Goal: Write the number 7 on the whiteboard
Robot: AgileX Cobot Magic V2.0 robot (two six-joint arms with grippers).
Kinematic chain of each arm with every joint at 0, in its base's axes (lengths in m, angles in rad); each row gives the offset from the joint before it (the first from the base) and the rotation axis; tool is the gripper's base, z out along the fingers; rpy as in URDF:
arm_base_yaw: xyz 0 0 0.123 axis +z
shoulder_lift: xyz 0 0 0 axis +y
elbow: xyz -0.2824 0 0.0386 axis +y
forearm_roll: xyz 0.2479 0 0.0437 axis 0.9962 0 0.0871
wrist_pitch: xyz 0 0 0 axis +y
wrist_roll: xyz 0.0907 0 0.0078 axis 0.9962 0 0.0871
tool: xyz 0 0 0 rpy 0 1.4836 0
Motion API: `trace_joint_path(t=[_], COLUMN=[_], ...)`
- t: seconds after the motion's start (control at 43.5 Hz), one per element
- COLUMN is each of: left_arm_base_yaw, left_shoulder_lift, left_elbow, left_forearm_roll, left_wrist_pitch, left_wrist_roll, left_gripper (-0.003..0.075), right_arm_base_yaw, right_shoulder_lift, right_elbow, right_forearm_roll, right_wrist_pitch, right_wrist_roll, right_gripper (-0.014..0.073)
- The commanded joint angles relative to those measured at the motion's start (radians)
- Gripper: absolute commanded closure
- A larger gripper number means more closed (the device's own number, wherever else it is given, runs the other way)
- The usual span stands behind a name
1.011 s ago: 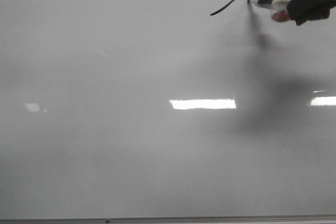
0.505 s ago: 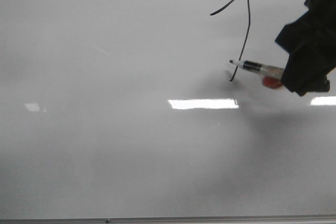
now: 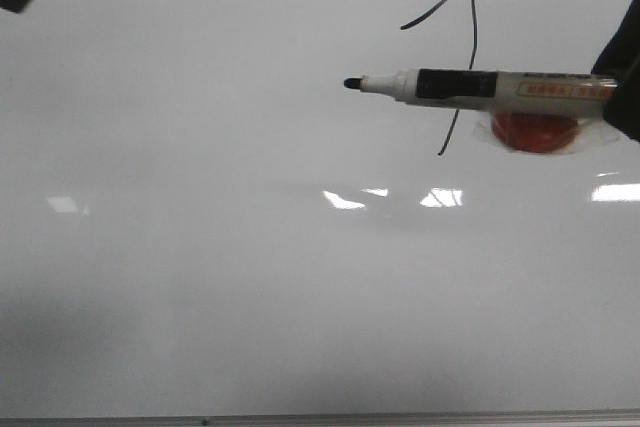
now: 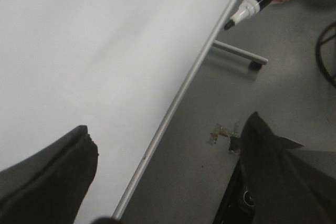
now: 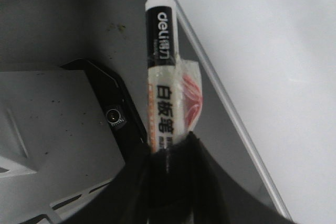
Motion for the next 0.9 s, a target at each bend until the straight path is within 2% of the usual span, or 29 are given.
trace_joint_path(t=[0.0, 0.161, 0.322, 0.551, 0.873], left_arm_base_yaw=[-0.083, -0.226, -0.319, -0.355, -0.355], left_shoulder_lift=[0.06, 0.195, 0.31, 0.382, 0.383], left_elbow=[-0.073, -0.156, -0.231, -0.267, -0.267], left_forearm_roll=[-0.042, -0.042, -0.042, -0.04, -0.036], left_wrist_pitch=[-0.036, -0.025, -0.025, -0.01, -0.01], left_wrist_roll=[0.035, 0.06, 0.075, 0.077, 0.077], left_gripper=[0.0169, 0.0171, 0.0174, 0.0188, 0.0493], right_arm_base_yaw=[0.001, 0.001, 0.001, 0.001, 0.001], right_shoulder_lift=[-0.02, -0.02, -0.02, -0.02, -0.02], right_elbow=[-0.03, -0.03, -0.03, -0.03, -0.03], right_forearm_roll=[0.115, 0.165, 0.165, 0.165, 0.165], right_wrist_pitch=[0.014, 0.028, 0.029, 0.032, 0.032], right_wrist_roll=[-0.105, -0.143, -0.143, -0.143, -0.143], right_gripper=[0.0611, 0.0611, 0.0611, 0.0611, 0.0608])
